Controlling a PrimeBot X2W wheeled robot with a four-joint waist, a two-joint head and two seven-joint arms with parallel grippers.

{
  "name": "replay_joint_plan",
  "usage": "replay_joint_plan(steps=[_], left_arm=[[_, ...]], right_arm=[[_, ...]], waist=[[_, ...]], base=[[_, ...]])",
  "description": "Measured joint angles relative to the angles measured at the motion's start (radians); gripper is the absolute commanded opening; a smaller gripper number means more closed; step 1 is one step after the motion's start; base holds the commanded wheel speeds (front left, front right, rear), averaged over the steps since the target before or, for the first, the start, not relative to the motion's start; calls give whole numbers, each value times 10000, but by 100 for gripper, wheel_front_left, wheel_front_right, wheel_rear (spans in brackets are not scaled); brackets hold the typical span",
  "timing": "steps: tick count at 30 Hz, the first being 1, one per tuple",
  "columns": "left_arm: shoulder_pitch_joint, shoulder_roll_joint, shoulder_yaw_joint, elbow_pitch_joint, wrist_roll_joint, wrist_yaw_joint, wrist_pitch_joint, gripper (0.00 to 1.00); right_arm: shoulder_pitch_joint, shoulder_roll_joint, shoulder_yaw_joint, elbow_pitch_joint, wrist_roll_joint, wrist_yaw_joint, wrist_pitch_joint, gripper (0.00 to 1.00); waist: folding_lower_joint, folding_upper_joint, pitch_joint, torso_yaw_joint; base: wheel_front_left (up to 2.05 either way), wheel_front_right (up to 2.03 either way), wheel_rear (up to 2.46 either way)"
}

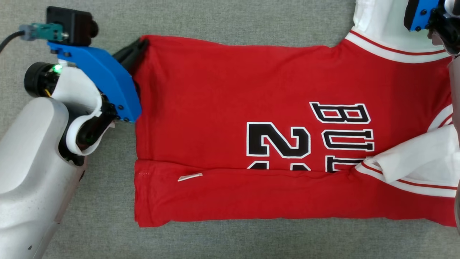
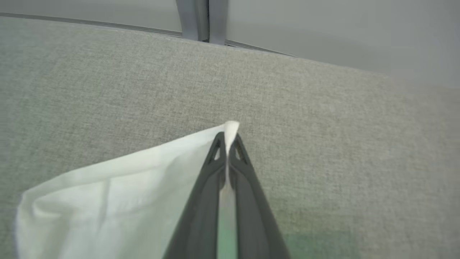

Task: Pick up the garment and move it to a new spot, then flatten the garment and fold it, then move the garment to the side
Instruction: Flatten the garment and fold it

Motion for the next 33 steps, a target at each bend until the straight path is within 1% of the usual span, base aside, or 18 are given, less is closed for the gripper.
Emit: replay_joint_plan(steps=[2, 6, 9, 12, 15, 21, 26, 29, 33], left_arm=[[98, -44, 198, 171, 29, 98, -477, 0], [476, -171, 401, 387, 107, 82, -1536, 0], [981, -316, 570, 466, 153, 86, -2395, 0], [1430, -483, 652, 489, 222, 105, -3216, 0], [1813, -625, 663, 489, 249, 56, -3802, 0], [2868, -598, 593, 407, 249, -171, -4554, 0], [3909, -311, 522, 167, 362, -199, -5007, 0], [4403, -211, 476, 96, 424, -169, -5196, 0], [4898, -113, 330, 151, 525, -115, -5400, 0]], right_arm=[[33, -15, -4, -84, 151, 0, -368, 0], [312, -46, 69, -380, 819, 0, -918, 0], [832, -148, 399, -702, 1336, 0, -1198, 0], [1445, -539, 704, -1177, 1779, 0, -1415, 0], [2164, -849, 807, -1733, 2330, -2, -1582, 0], [3945, -1179, 738, -2999, 3172, -2, -1616, 0], [5562, -1269, 466, -4253, 3590, -2, -1411, 0], [6507, -1220, 211, -4976, 3726, -2, -1198, 0], [7688, -930, -199, -5854, 3781, -2, -951, 0]], waist=[[0, 0, -78, -75], [0, 0, -358, -230], [0, 0, -698, -350], [-1, 0, -1121, -407], [-2, 0, -1525, -425], [-2, 0, -2287, -501], [-3, 0, -2842, -631], [-3, 0, -3089, -727], [-3, 0, -3364, -820]], base=[[0, 0, 0], [0, 0, 0], [0, 0, 0], [0, 0, 0], [0, 0, 0], [0, 0, 0], [0, 0, 0], [0, 0, 0], [0, 0, 0]])
